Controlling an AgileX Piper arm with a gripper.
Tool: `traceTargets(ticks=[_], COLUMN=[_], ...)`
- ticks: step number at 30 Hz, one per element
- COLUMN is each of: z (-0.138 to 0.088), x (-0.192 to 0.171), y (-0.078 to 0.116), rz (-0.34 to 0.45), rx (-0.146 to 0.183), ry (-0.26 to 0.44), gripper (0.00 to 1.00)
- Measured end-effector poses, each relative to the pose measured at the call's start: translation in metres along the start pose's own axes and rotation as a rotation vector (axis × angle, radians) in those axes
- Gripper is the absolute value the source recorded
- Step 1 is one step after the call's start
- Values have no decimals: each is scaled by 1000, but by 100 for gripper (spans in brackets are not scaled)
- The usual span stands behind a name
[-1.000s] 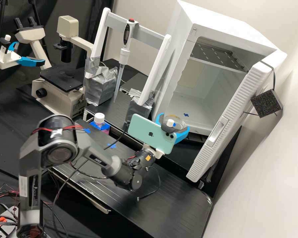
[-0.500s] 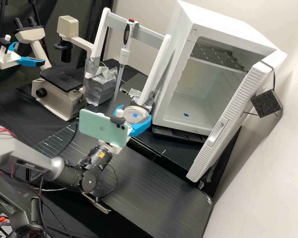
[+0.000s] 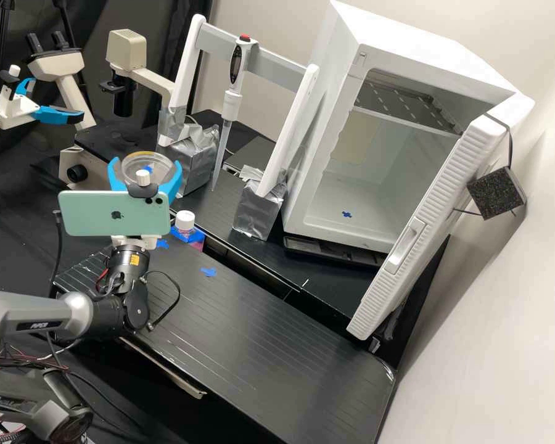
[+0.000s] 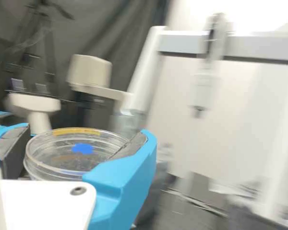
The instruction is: Move the petri dish to the microscope
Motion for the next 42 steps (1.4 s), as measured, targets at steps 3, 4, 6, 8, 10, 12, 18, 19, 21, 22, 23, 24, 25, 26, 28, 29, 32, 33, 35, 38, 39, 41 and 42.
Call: traceTargets(ticks=[3,4,6,8,10,12,18,19,21,22,23,24,25,26,28,29,32,33,35,38,39,41,42], z=[-4,-5,-10,-14,-18,-20,-11,-9,-6,-5,-4,-3,-3,-3,-4,-4,-7,-8,-11,-20,-23,-30,-33], x=[7,10,17,21,24,27,35,36,38,39,40,41,41,41,43,44,48,49,52,57,59,66,71], y=[-6,-7,-8,-9,-11,-12,-20,-21,-22,-23,-24,-25,-26,-26,-26,-26,-23,-22,-21,-20,-20,-20,-20], rz=[-16,-17,-18,-18,-19,-26,-60,-64,-71,-77,-81,-83,-90,-91,-95,-93,-89,-90,-93,-106,-114,-124,-126], rx=[29,35,46,53,65,64,82,85,92,95,98,99,102,103,104,102,96,93,89,79,67,51,46], ry=[33,41,60,70,84,92,48,39,27,21,16,15,12,12,17,22,37,39,49,73,82,102,107], gripper=[0,0,0,0,0,0,0,0,0,0,0,0,0,0,0,0,0,0,0,0,0,0,0])
